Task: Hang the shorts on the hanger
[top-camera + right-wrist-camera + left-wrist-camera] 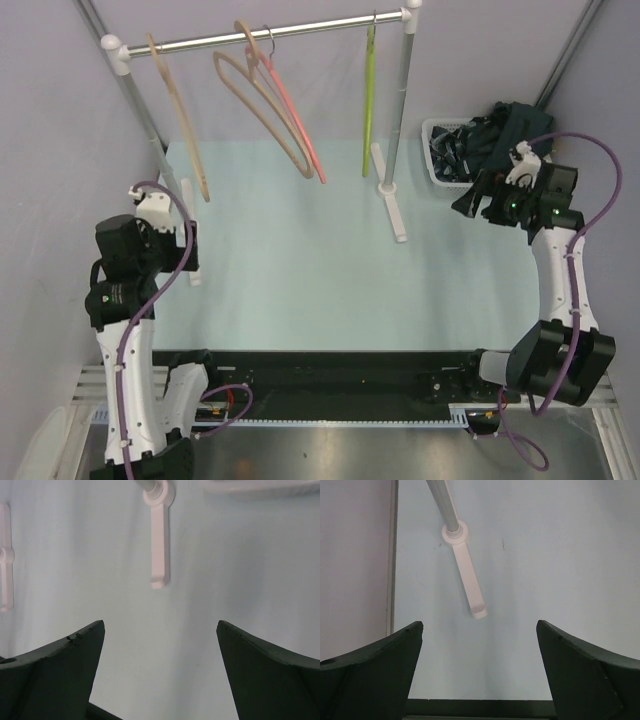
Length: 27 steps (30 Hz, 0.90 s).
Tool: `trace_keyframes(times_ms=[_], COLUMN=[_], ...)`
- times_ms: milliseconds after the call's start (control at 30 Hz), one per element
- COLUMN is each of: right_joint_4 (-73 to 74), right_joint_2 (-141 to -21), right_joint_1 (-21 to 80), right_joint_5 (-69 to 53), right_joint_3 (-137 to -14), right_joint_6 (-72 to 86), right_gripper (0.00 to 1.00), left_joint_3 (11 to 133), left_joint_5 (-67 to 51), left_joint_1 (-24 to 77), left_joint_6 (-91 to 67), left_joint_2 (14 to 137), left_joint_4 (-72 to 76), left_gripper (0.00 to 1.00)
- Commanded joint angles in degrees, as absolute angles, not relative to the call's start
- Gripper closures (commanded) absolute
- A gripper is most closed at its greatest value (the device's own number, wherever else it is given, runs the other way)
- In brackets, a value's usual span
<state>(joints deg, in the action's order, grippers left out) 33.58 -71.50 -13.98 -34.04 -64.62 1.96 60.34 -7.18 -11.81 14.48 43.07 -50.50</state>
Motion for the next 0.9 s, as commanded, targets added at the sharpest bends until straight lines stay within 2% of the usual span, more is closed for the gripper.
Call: trace_keyframes(times_ms=[0,167,367,533,633,867], right_joint_4=[30.1,24.3,21.8,24.9,27.9,26.0], right_joint_2=[-77.3,-87.0,-98.9,-108.4,-115.9,-126.2], right_joint_1=[-19.8,-30.5,-31.9,-28.5,-24.1,-17.2], right_joint_5=[-36.6,-40.8,-34.6,-23.8,-14.0,1.7], right_joint_3=[-72.8,-84.9,-97.1,-110.7,-118.3,-128.2], right_joint_6=[6.2,13.5,14.9,11.2,6.3,1.7], right_gripper=[0.00,0.00,0.00,0.00,0.00,0.00], left_joint_3=[66.7,69.7,69.4,67.2,66.1,65.1], left_joint_5=[-9.1,-12.8,-17.2,-21.5,-20.1,-19.4], left_joint_1=[-12.1,-12.1,-12.1,-12.0,-12.1,-12.1], left_joint_6=[7.0,1.0,-3.1,-4.3,-2.6,-0.2], left_joint_2=[41.7,41.8,42.1,42.2,41.2,39.4], left_joint_4=[-48.3,-46.6,-42.3,-39.6,-38.1,-35.6], left_gripper=[0.00,0.00,0.00,0.00,0.00,0.00])
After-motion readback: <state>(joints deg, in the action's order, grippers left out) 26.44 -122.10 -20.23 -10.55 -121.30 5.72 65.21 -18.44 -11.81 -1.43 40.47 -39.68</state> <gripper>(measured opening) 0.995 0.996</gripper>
